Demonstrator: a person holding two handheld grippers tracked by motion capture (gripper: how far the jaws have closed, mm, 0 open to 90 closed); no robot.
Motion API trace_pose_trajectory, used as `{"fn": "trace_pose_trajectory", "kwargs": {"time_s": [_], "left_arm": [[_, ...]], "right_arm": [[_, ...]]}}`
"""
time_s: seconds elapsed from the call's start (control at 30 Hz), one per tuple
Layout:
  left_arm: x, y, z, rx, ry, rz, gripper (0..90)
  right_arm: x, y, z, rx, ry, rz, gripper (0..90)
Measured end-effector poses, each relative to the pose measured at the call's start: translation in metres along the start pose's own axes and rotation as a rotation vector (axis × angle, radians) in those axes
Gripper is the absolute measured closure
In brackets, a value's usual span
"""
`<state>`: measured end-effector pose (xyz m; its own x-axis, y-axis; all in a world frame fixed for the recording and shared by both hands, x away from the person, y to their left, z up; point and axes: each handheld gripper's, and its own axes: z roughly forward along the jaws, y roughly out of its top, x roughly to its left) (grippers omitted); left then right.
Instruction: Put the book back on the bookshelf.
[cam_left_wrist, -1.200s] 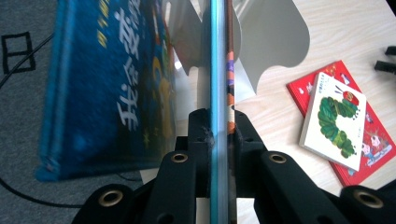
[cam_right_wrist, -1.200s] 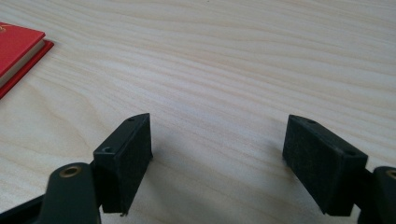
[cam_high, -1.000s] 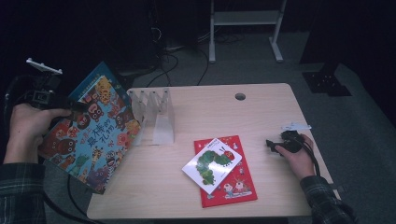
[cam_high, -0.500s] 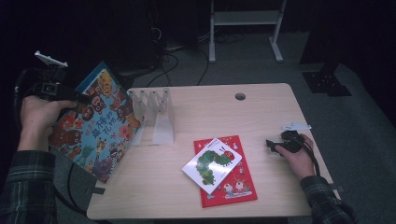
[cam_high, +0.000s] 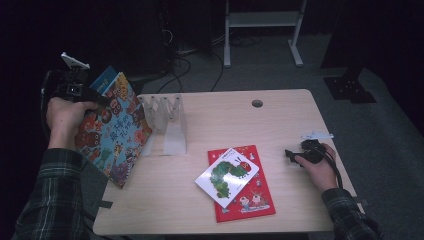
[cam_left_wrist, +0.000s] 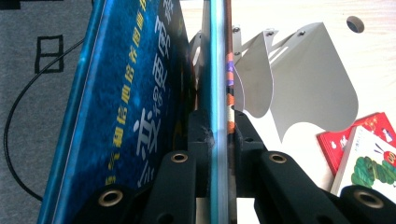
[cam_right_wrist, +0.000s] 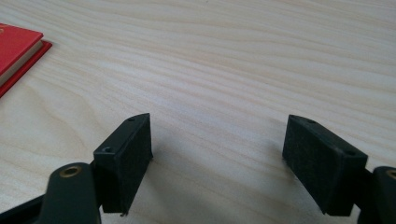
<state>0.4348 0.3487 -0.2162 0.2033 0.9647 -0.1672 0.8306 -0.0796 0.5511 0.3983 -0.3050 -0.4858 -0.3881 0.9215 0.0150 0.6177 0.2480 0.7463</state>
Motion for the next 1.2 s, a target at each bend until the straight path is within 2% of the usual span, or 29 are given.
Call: {"fn": "trace_pose_trajectory", "kwargs": {"time_s": [0.1, 0.3, 0.53, 0.67, 0.7, 0.83, 1.1, 1.2], "left_arm": [[-0.001, 0.001, 0.007, 0.01, 0.002, -0.009, 80.6], [-0.007, 0.005, 0.016, 0.031, 0.026, 0.009, 80.6], [-0.007, 0.006, 0.019, 0.027, 0.032, 0.01, 80.3], [-0.005, 0.003, 0.017, 0.045, 0.041, 0.016, 79.1], [-0.003, 0.0, 0.015, 0.042, 0.059, 0.02, 78.5], [-0.002, -0.002, 0.014, 0.024, 0.055, 0.018, 77.5], [-0.004, -0.004, 0.01, 0.008, 0.071, 0.042, 62.8], [-0.002, -0.005, 0.005, -0.014, 0.061, 0.039, 62.7]], "right_arm": [[0.0, 0.0, 0.0, 0.0, 0.0, 0.002, 22.6], [0.0, 0.0, 0.0, 0.0, -0.001, 0.003, 22.6], [0.0, 0.0, 0.0, 0.0, -0.001, 0.003, 22.7], [0.0, 0.0, 0.0, 0.0, -0.002, 0.003, 22.7], [0.0, 0.0, 0.0, 0.0, -0.001, 0.002, 22.7], [0.0, 0.0, 0.0, 0.002, -0.001, 0.004, 22.8], [0.0, 0.0, 0.0, 0.001, -0.002, 0.003, 22.8], [0.0, 0.0, 0.0, 0.001, -0.001, 0.001, 22.8]]}}
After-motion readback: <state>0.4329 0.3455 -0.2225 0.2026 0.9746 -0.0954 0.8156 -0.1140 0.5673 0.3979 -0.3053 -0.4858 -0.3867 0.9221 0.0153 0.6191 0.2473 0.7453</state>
